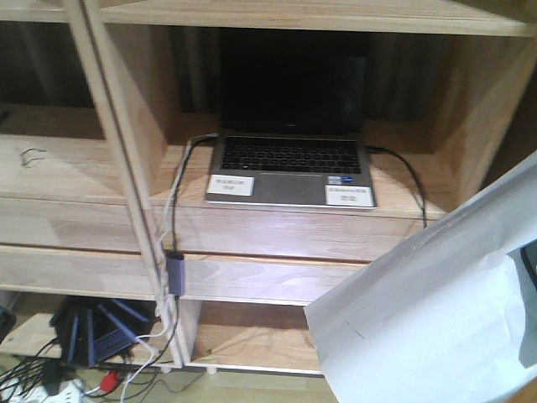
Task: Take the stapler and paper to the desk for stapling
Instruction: 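Hold stapler and paper while the base turns toward the desk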
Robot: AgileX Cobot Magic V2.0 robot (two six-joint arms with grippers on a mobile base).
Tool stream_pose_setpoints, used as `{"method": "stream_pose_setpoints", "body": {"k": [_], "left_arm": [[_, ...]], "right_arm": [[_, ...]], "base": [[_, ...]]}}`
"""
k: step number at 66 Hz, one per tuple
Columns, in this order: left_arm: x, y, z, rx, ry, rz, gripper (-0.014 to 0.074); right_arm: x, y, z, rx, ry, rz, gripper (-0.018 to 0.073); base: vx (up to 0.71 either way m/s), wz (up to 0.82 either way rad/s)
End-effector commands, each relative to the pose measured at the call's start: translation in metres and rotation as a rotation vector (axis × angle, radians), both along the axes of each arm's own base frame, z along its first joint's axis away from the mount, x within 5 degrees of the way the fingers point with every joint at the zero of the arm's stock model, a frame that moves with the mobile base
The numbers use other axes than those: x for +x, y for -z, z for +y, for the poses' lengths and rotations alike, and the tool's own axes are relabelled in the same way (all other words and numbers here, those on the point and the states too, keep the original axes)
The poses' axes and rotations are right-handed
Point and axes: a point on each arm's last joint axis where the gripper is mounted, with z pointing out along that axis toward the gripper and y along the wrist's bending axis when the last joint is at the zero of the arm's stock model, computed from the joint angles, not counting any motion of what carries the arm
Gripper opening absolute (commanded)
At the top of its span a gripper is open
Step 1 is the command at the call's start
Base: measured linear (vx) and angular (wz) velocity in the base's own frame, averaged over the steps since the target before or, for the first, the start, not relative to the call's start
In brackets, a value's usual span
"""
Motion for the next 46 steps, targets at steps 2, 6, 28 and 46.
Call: {"method": "stream_pose_setpoints", "body": {"k": [2, 6, 28, 46], "left_arm": [[0.0, -0.0197, 0.0, -0.06, 0.001, -0.121, -0.0007], [0.0, -0.0197, 0.0, -0.06, 0.001, -0.121, -0.0007], [0.0, -0.0197, 0.0, -0.06, 0.001, -0.121, -0.0007], [0.0, -0.0197, 0.0, -0.06, 0.001, -0.121, -0.0007]], "right_arm": [[-0.0028, -0.0022, -0.0001, 0.016, -0.009, -0.047, -0.0006], [-0.0028, -0.0022, -0.0001, 0.016, -0.009, -0.047, -0.0005], [-0.0028, -0.0022, -0.0001, 0.016, -0.009, -0.047, -0.0005], [-0.0028, -0.0022, -0.0001, 0.016, -0.009, -0.047, -0.0005]], "base": [[-0.03, 0.25], [-0.03, 0.3], [-0.01, 0.53], [0.03, 0.72]]}}
